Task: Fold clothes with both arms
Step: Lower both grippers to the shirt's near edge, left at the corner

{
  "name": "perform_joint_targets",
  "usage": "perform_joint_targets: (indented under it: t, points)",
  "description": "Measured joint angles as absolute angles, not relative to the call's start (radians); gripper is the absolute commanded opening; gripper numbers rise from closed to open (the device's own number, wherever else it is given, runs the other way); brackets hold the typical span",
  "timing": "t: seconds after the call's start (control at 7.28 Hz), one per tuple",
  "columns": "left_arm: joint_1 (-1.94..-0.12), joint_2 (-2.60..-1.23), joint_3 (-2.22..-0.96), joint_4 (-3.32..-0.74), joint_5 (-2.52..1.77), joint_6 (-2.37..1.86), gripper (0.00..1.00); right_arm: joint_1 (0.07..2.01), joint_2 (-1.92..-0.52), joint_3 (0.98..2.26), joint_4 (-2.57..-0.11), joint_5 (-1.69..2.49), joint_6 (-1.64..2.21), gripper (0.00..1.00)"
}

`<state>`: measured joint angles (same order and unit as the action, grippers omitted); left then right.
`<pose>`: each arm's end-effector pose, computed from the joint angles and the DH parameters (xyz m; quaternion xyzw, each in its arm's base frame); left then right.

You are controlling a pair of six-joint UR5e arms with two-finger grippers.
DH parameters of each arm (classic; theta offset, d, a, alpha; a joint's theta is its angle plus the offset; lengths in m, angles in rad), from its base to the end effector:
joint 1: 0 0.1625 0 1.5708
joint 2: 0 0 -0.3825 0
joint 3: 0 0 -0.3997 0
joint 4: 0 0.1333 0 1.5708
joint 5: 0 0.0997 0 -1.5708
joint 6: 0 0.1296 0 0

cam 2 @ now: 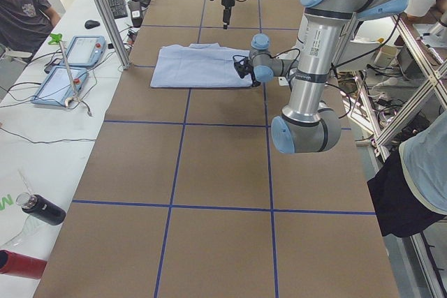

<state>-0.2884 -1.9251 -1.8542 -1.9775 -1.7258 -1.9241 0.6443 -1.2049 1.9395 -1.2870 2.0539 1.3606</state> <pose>0.5570 -0.2834 0.2614 -0.0832 0.4949 -0.2359 0.8322 -0.4226 -0.4089 0.2271 0.0060 -0.5173 0.0687 0.8530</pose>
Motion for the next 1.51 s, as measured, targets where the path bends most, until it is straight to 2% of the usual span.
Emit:
perform_joint_targets:
  t: [0.27, 0.41, 0.69, 0.82, 1.51]
  points:
    - [-0.286, -1.926, -1.849, -1.965, -1.726, -1.925, 0.61, 0.644, -1.205, 1.939, -1.287, 2.054, 1.361, 1.00]
    - [-0.284, -1.926, -1.844, -1.956, -1.726, -1.925, 0.54, 0.644, -1.205, 1.939, -1.287, 2.054, 1.360, 1.00]
    - [-0.283, -1.927, -1.838, -1.951, -1.726, -1.925, 0.09, 0.644, -1.205, 1.938, -1.287, 2.054, 1.360, 1.00]
    - [-0.284, -1.928, -1.837, -1.950, -1.726, -1.925, 0.00, 0.644, -1.205, 1.937, -1.287, 2.054, 1.360, 1.00]
    - [-0.289, -1.937, -1.868, -1.929, -1.736, -1.919, 0.00, 0.623, -1.215, 1.945, -1.286, 2.038, 1.418, 1.00]
